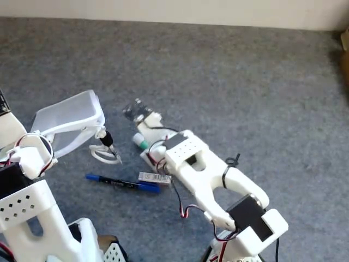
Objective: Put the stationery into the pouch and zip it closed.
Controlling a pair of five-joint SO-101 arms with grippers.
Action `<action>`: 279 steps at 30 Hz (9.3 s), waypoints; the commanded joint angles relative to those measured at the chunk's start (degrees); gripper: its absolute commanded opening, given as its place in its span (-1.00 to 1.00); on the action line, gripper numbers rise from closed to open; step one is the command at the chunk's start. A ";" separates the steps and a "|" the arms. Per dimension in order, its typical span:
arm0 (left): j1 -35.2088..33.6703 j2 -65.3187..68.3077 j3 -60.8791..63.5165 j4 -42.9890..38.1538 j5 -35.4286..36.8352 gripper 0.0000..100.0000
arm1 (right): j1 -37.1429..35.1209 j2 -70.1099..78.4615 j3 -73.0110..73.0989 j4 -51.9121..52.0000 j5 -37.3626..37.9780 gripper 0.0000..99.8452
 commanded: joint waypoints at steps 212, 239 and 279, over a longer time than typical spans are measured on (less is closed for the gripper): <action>6.37 -0.22 -1.10 -1.32 0.18 -0.99 | -8.57 -61.76 19.65 -4.09 -16.53 -0.98; 12.00 -0.22 -1.19 -1.32 -2.11 -0.99 | -15.16 -85.58 19.74 -4.09 -16.09 -0.99; 12.00 -0.22 -1.10 -1.32 -2.20 -0.99 | -20.26 -88.13 51.56 -59.30 -8.00 -0.99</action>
